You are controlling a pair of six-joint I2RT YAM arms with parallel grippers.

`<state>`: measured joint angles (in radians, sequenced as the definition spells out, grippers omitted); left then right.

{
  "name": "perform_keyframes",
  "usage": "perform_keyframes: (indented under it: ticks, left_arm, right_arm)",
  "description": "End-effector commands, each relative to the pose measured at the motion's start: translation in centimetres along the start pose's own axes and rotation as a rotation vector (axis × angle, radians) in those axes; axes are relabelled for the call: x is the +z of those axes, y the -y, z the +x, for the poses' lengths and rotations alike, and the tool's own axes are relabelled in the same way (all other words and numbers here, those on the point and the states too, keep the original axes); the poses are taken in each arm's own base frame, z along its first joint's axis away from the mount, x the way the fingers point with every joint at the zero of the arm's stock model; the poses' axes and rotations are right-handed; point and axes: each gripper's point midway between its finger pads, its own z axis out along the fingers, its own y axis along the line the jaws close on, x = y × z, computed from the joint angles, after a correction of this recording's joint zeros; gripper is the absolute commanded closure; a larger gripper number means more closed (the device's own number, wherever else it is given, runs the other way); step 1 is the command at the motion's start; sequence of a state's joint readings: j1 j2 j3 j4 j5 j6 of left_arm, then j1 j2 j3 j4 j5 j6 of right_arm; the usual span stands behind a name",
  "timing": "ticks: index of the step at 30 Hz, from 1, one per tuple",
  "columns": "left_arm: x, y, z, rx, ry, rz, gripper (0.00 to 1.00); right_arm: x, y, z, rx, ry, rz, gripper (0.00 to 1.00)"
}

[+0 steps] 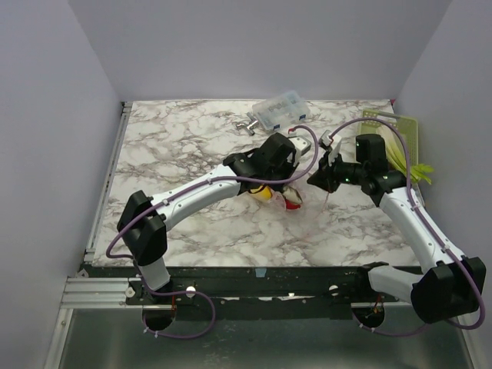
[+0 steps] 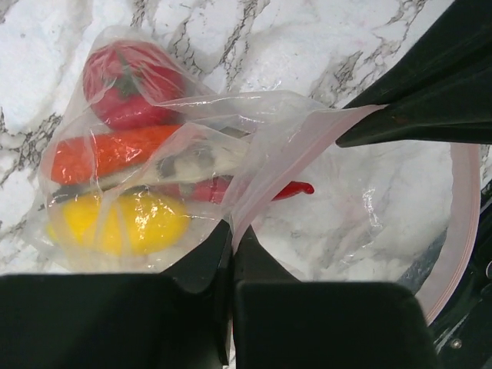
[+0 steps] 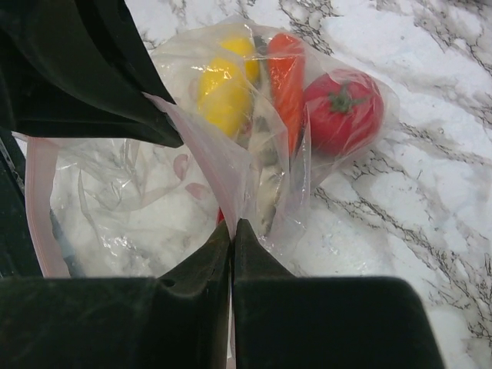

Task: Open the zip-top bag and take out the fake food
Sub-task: Pick up the fake vegetable from the zipper food storage bag.

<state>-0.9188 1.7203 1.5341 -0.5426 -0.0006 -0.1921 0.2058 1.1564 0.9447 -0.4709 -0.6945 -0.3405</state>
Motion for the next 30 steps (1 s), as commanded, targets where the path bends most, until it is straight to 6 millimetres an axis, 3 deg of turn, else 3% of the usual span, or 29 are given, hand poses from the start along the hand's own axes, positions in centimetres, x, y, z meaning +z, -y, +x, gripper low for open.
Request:
perform_keyframes:
  ticks: [1,9,17,21,24,27,30]
  left_arm:
    - [-1.3,-0.4,-0.5,-0.103,0.054,-0.048,1.0]
    - [-1.7,-0.3,-0.5,-0.325,0.093,-0.081,1.0]
    - [-1.1,0.6,-0.9,-0.449,0.121,-0.066,1.0]
    - [-1.0,0.9,-1.6,-0.476,0.136,-0.059,1.0]
    - [-0.9,1.1,-2.1,-0.497,0.146,-0.061,1.0]
    - [-0.9,1.4,-2.7,-0.511,0.153,-0.061,1.0]
    - [-0.8,1.6,-3.1,-0.525,0.143,-0.075,1.0]
  right_arm:
    - [-0.2,-1.1,-0.5,-0.014,0.027,-0.044,0.92]
    - [-1.5,-1.6,-1.6,-0.043,0.038,-0.03,0.66]
    - [-4.3,-2.0,-3.3,-0.118,0.055,0.043,0.51]
    - [-5.7,-2.2,-4.0,-0.123,0.065,0.047,0.51]
    - [-6.2,-4.0,-4.2,-0.148,0.079,-0.038,0.5]
    - [-6.3,-6.7,-3.2,-0.187,0.078,-0.188,0.51]
    - [-5.9,-7.6,-1.8,-0.195,0.071,-0.251,0.5]
